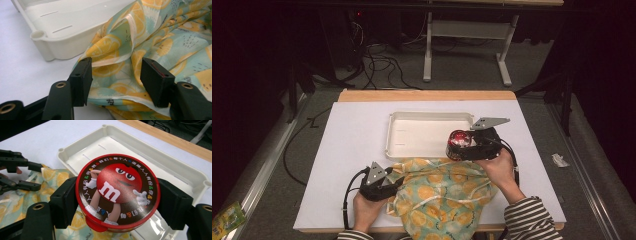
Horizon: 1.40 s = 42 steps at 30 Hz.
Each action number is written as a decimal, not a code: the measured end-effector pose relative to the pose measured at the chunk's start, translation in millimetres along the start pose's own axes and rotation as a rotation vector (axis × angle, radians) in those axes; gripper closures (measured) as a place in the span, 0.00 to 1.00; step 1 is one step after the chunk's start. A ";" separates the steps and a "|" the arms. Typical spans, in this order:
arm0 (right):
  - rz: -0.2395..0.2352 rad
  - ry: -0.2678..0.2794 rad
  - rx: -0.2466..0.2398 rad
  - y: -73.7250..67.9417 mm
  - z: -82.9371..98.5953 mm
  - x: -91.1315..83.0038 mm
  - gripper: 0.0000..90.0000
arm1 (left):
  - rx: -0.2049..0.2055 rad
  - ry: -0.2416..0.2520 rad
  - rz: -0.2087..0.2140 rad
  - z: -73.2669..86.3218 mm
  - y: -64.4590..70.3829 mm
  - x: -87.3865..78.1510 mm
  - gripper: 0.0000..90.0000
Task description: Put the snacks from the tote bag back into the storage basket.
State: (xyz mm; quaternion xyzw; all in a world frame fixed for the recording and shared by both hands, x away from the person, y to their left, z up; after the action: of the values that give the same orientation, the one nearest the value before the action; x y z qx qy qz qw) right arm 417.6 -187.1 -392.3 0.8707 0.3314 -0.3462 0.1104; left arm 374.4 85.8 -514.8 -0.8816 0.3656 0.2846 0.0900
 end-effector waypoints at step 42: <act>0.063 -0.022 0.089 35.2 -23.4 28.3 0.29 | 0.000 0.004 0.003 -0.1 0.1 0.0 0.48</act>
State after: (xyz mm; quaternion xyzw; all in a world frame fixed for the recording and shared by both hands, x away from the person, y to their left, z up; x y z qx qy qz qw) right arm 468.3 -189.7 -395.5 0.8809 0.2868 -0.3664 0.0862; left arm 374.3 85.8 -514.7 -0.8817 0.3670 0.2828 0.0889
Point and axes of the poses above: each handheld gripper's, and its own axes: x roughly forward along the jaws, z roughly out of its underside, y roughly to its right, the point moved 6 cm from there along x, roughly forward along the jaws, and after that the axes turned 3 degrees about -y, right-handed, at the moved point
